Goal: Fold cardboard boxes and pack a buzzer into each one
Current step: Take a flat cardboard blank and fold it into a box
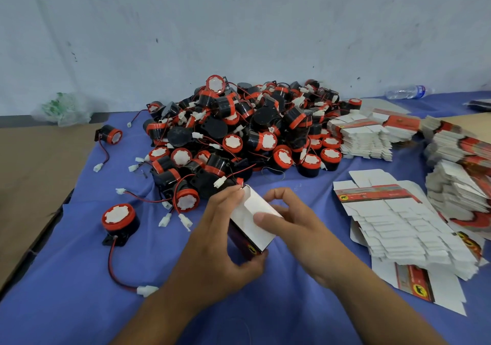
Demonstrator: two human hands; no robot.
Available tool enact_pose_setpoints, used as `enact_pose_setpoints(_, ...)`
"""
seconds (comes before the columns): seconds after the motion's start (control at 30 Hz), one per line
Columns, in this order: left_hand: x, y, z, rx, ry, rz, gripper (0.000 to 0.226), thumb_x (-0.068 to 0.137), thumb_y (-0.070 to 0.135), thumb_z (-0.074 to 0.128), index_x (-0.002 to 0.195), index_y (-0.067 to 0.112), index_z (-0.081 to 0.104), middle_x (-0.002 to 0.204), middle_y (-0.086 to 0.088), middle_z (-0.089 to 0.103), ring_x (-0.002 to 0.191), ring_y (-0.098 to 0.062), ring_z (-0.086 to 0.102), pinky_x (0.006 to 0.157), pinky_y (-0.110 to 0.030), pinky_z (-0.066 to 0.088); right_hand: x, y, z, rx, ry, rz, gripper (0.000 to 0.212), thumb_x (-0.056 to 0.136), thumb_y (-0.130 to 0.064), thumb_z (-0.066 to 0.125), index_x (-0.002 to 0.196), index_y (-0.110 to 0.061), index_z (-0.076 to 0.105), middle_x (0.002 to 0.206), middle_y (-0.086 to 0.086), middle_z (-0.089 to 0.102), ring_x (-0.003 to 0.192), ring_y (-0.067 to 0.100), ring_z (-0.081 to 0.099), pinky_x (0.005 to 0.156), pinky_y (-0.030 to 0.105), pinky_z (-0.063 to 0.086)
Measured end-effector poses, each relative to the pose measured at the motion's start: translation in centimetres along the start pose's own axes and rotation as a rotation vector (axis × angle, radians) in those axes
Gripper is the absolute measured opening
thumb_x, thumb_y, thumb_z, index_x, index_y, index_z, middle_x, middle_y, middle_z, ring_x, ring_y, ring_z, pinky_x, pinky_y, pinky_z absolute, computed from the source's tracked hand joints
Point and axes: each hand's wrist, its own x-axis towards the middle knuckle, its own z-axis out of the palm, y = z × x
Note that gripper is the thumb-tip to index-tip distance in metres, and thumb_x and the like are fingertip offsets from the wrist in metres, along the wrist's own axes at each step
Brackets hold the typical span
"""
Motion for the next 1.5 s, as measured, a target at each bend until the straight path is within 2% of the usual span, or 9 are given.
enact_pose_setpoints(0.17, 0.0, -0.3, 0.2, -0.019, 0.034, 0.002, 0.081, 0.072, 0.032, 0.076, 0.142, 0.017, 0.036, 0.148, 0.009, 0.037, 0.140, -0.009, 0.036, 0.108, -0.014, 0.032, 0.0, 0.9, 1.2, -0.219, 0.083, -0.179, 0.039, 0.095, -0.029, 0.055, 0.131, -0.044, 0.057, 0.113, -0.014, 0.070, 0.104, 0.011, 0.066, 0.087, 0.033, 0.055)
enact_pose_setpoints(0.57, -0.3, -1.0, 0.3, 0.108, 0.067, 0.090, 0.078, 0.080, 0.035, 0.072, 0.143, 0.006, 0.038, 0.151, -0.004, 0.037, 0.143, -0.019, 0.035, 0.112, -0.026, 0.035, 0.2, 1.5, 1.9, -0.175, 0.138, -0.189, 0.044, 0.098, -0.036, 0.048, 0.142, -0.043, 0.050, 0.135, -0.017, 0.059, 0.130, 0.000, 0.050, 0.113, 0.032, 0.037)
enact_pose_setpoints(0.77, -0.3, -0.7, 0.4, 0.175, 0.050, 0.122, 0.076, 0.082, 0.035, 0.071, 0.141, -0.004, 0.041, 0.150, -0.014, 0.040, 0.143, -0.021, 0.036, 0.112, -0.028, 0.037, 0.2, 0.8, 1.9, -0.104, 0.160, -0.169, 0.038, 0.102, -0.013, 0.051, 0.135, -0.030, 0.060, 0.128, -0.005, 0.066, 0.118, 0.007, 0.060, 0.099, 0.027, 0.048)
enact_pose_setpoints(0.9, -0.2, 0.1, 0.1, -0.034, 0.010, -0.069, 0.106, 0.075, 0.044, 0.071, 0.156, 0.027, 0.005, 0.158, 0.024, 0.022, 0.143, 0.006, 0.025, 0.105, -0.005, 0.028, 0.3, 1.0, 1.8, -0.136, 0.181, -0.202, 0.040, 0.102, -0.012, 0.053, 0.131, -0.039, 0.061, 0.122, -0.009, 0.068, 0.113, 0.005, 0.062, 0.090, 0.022, 0.050)
enact_pose_setpoints(1.0, -0.5, -0.3, 0.5, -0.067, 0.024, -0.044, 0.111, 0.076, 0.046, 0.071, 0.154, 0.037, -0.007, 0.160, 0.025, 0.016, 0.146, 0.002, 0.020, 0.108, -0.008, 0.028, 0.3, 1.2, 1.4, -0.206, 0.154, -0.250, 0.038, 0.102, -0.019, 0.055, 0.132, -0.043, 0.057, 0.122, -0.012, 0.066, 0.114, 0.004, 0.061, 0.088, 0.018, 0.048)
enact_pose_setpoints(1.1, -0.2, -0.9, 0.4, -0.141, -0.051, -0.072, 0.110, 0.076, 0.053, 0.074, 0.156, 0.033, 0.000, 0.162, 0.017, 0.012, 0.149, -0.006, 0.014, 0.114, -0.016, 0.023, 0.1, 0.8, 0.4, -0.352, 0.119, -0.311, 0.046, 0.096, -0.027, 0.065, 0.138, -0.042, 0.053, 0.122, -0.018, 0.061, 0.115, 0.005, 0.058, 0.091, 0.018, 0.047)
enact_pose_setpoints(1.2, 0.1, -2.1, -0.2, 0.080, -0.133, 0.083, 0.093, 0.086, 0.054, 0.063, 0.155, 0.018, 0.013, 0.163, 0.001, 0.014, 0.149, -0.018, 0.018, 0.118, -0.022, 0.018, -0.3, 0.7, -1.2, -0.838, 0.051, -0.469, 0.066, 0.090, -0.030, 0.070, 0.147, -0.038, 0.039, 0.121, -0.021, 0.055, 0.113, 0.005, 0.051, 0.104, 0.025, 0.034)
enact_pose_setpoints(1.37, -0.3, -3.5, -0.2, 0.375, -0.164, 0.194, 0.065, 0.090, 0.044, 0.056, 0.142, 0.007, 0.043, 0.128, -0.004, 0.055, 0.119, -0.022, 0.045, 0.104, -0.030, 0.036, 0.1, 1.6, -1.9, -1.354, 0.004, -0.576, 0.063, 0.083, -0.031, 0.077, 0.139, -0.012, 0.054, 0.124, -0.002, 0.064, 0.128, 0.019, 0.049, 0.122, 0.044, 0.016)
enact_pose_setpoints(1.5, -0.1, -3.8, 0.2, 0.522, -0.124, 0.192, 0.044, 0.084, 0.037, 0.072, 0.115, 0.006, 0.066, 0.113, -0.006, 0.062, 0.117, -0.027, 0.049, 0.101, -0.042, 0.042, 0.4, 1.7, -1.6, -1.470, 0.076, -0.488, 0.045, 0.069, -0.032, 0.087, 0.101, -0.009, 0.065, 0.116, 0.008, 0.063, 0.120, 0.031, 0.057, 0.111, 0.048, 0.041)
